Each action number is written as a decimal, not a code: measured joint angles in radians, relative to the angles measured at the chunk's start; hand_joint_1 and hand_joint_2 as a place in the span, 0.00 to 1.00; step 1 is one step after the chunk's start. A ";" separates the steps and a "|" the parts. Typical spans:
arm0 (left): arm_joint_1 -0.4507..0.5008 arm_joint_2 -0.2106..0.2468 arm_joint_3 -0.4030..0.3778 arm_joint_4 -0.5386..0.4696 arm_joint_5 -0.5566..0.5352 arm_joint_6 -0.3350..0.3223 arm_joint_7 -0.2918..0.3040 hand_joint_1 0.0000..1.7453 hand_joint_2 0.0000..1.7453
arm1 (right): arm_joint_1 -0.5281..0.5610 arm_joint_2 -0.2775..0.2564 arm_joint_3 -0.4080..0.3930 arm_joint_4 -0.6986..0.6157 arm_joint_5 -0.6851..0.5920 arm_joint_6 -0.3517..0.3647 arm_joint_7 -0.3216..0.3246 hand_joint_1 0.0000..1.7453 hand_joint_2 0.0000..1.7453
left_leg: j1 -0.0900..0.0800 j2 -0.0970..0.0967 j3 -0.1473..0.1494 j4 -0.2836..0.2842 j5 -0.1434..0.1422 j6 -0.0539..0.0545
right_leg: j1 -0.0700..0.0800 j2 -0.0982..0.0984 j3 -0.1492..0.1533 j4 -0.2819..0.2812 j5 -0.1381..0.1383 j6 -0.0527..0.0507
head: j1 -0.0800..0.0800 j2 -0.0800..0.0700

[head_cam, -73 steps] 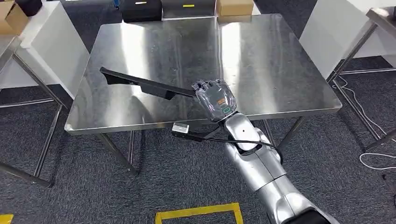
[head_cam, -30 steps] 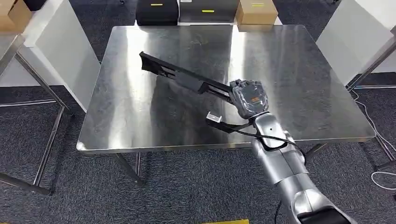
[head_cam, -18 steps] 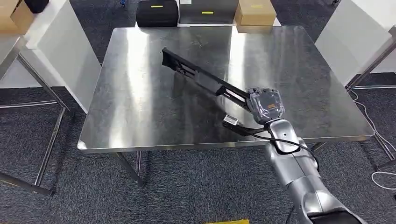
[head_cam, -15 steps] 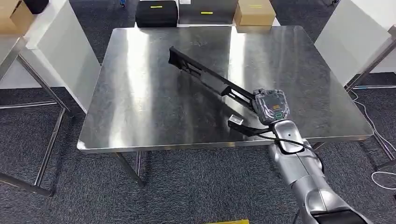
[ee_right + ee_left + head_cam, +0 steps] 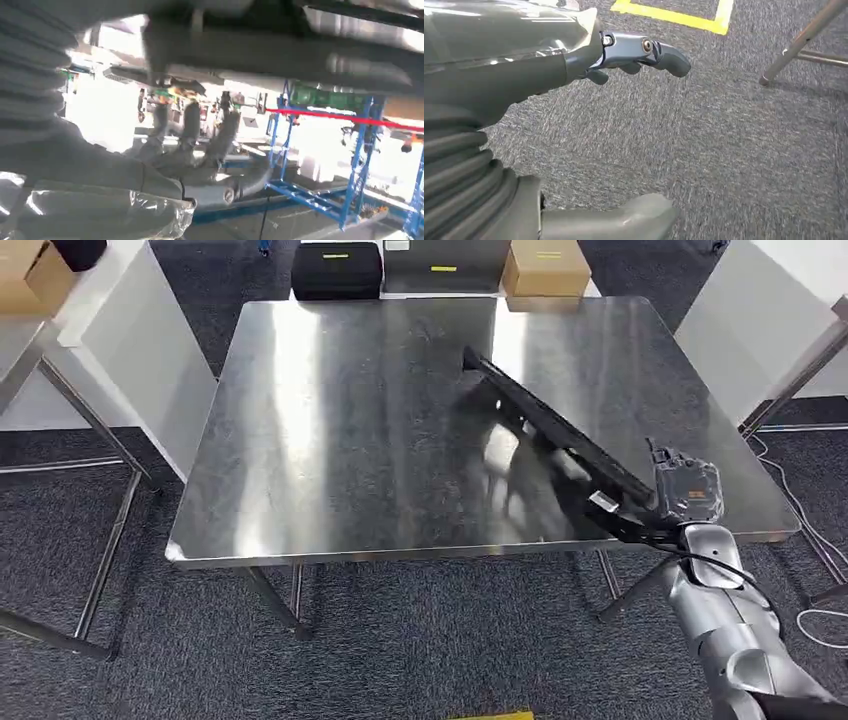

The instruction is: Take the parts from the cabinet and place them on the table.

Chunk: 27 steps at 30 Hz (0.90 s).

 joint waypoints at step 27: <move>0.000 0.006 -0.011 0.002 0.009 0.019 0.001 0.00 0.00 | -0.024 -0.040 -0.071 0.056 0.043 0.147 0.118 0.00 0.00 | -0.001 0.000 0.000 0.000 0.000 0.000 | 0.000 0.000 0.001 0.001 0.000 0.000 | 0.000 0.000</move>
